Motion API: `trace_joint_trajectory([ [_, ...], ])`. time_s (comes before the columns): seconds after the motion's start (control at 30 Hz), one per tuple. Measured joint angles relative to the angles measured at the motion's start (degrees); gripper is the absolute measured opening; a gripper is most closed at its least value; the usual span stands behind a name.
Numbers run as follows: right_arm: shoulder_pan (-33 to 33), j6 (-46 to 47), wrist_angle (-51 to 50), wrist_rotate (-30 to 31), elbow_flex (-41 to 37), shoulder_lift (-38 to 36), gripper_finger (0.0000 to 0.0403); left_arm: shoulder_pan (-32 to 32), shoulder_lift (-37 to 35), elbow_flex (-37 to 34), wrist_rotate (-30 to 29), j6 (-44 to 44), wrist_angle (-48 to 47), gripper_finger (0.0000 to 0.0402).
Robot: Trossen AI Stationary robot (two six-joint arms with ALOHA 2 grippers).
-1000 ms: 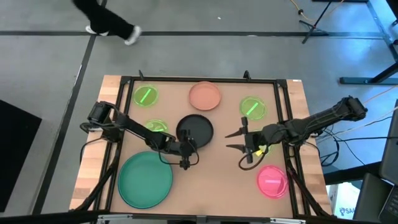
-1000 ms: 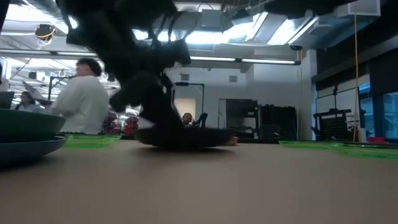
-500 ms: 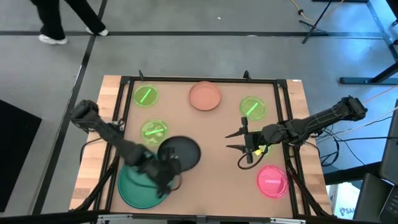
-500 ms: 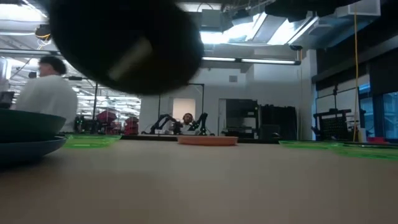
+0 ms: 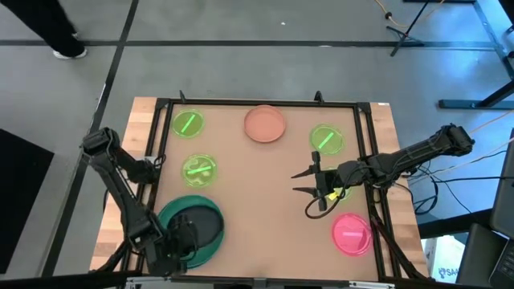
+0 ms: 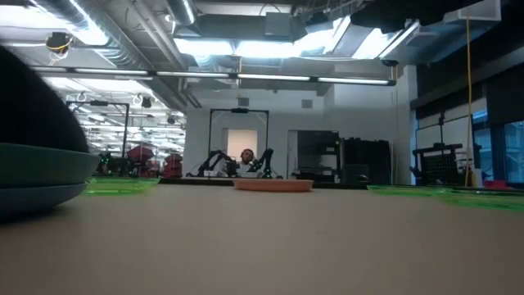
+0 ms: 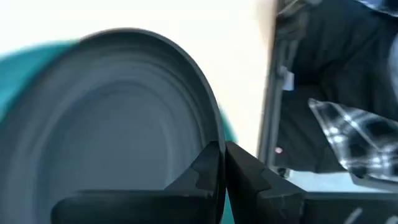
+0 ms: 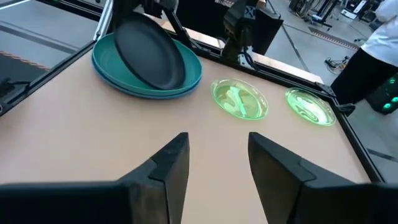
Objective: Stack plastic plates
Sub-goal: Stack the black plate on top of the dark green plate, then stack the orange plate on top of the black plate
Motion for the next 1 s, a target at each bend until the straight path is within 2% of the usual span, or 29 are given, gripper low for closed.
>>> trace_joint_trajectory([
  [0.17, -0.07, -0.02, 0.09, 0.02, 0.0, 0.0, 0.0159, -1.14, -0.02, -3.85, -0.25, -7.84, 0.74, 0.0015],
  [0.33, -0.07, -0.02, 0.04, 0.04, 0.0, 0.0, 0.0159, -0.19, -0.04, -4.41, -0.02, -10.13, 0.63, 0.0023],
  [0.5, -0.07, 0.04, -1.85, 0.09, 0.0, 0.0, 0.0159, 0.91, -0.02, -4.45, -0.27, -10.78, 0.17, 0.0071],
  [0.67, -0.07, 1.09, -2.86, 0.13, 0.0, 0.0, 0.0159, 2.04, -0.02, -4.45, 2.71, -10.47, 0.38, 0.0117],
  [0.87, -0.04, 1.09, -2.92, 0.84, 0.0, 0.0, 0.0159, 5.72, -0.02, -4.45, -0.02, -0.84, 2.45, 0.0128],
  [1.0, -0.07, 1.43, -5.4, 3.2, 0.0, 0.0, 0.0159, 9.71, -0.02, -4.45, -8.09, 8.22, 4.3, 0.0128],
])
